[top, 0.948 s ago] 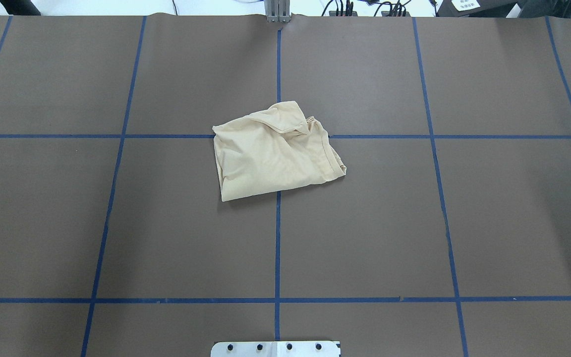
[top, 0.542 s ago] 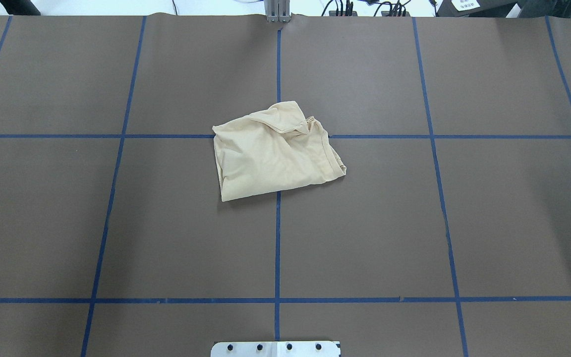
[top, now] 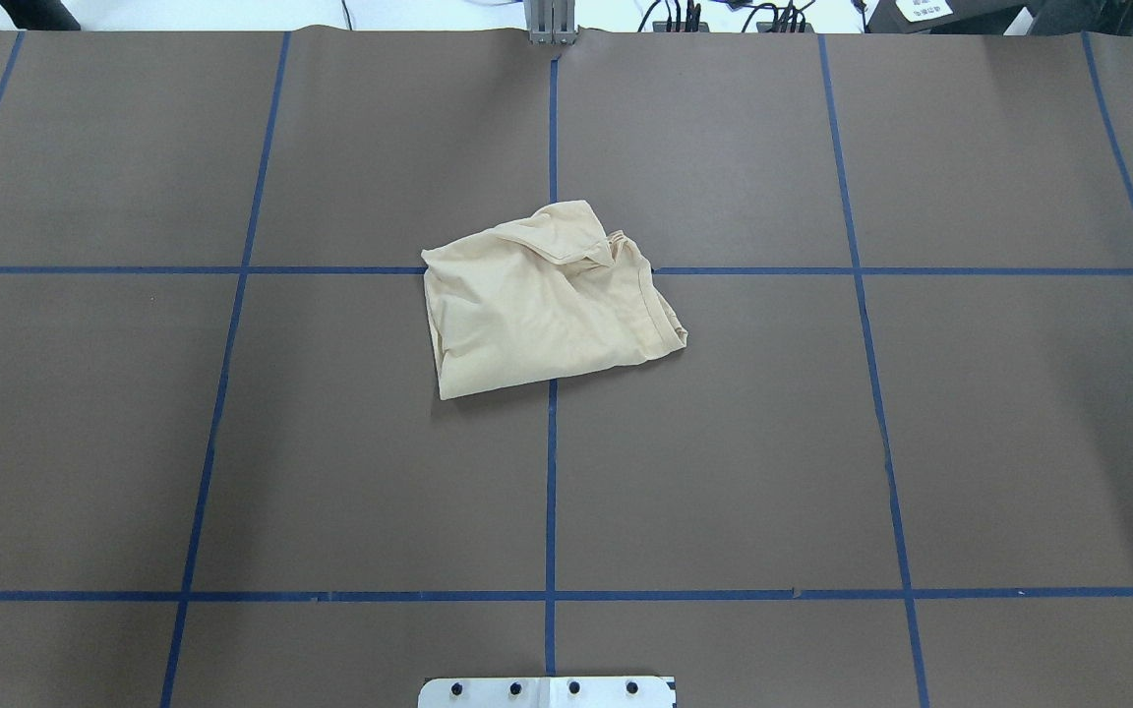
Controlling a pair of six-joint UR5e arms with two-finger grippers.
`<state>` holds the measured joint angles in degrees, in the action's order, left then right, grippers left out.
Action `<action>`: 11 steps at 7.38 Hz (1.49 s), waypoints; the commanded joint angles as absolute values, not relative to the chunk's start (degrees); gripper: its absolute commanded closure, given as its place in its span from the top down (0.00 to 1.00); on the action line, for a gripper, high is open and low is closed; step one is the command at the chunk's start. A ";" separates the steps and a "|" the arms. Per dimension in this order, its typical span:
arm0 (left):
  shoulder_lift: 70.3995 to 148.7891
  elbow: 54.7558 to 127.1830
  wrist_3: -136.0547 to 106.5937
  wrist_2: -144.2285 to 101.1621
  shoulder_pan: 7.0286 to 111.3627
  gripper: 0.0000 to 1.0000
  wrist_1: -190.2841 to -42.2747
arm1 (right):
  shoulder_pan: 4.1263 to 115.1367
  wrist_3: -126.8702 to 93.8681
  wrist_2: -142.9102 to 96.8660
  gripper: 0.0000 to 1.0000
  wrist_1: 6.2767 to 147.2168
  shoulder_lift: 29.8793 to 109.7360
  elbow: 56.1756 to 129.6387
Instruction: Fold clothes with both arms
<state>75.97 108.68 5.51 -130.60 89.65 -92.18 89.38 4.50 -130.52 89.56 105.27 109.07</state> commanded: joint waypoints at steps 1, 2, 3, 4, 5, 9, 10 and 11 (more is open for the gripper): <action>75.58 107.93 5.71 -130.69 89.65 1.00 -85.83 | 89.38 4.57 -130.78 1.00 89.56 105.29 109.07; 75.24 108.71 7.54 -130.69 90.00 1.00 -85.00 | 89.38 4.57 -130.78 1.00 89.56 105.29 108.99; 74.63 107.85 12.61 -130.69 90.00 1.00 -84.73 | 89.47 4.57 -130.78 1.00 89.56 105.29 109.07; 74.62 108.19 13.53 -130.69 90.00 1.00 -84.64 | 89.39 4.48 -130.87 1.00 89.56 105.29 109.07; 75.58 109.15 13.01 -129.74 89.56 1.00 -84.81 | 89.38 4.40 -131.48 1.00 89.56 105.29 109.07; 75.76 109.69 13.45 -130.25 89.65 1.00 -85.34 | 89.47 4.48 -132.89 1.00 89.56 105.29 109.07; 75.85 109.77 13.36 -130.17 89.65 1.00 -85.34 | 89.47 4.48 -132.89 1.00 89.56 105.29 109.07; 75.76 109.86 13.10 -130.17 89.65 1.00 -85.34 | 89.39 4.48 -132.89 1.00 89.56 105.29 109.07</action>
<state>75.80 109.75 13.31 -130.20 89.64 -85.34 89.44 4.48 -132.88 89.56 105.29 109.07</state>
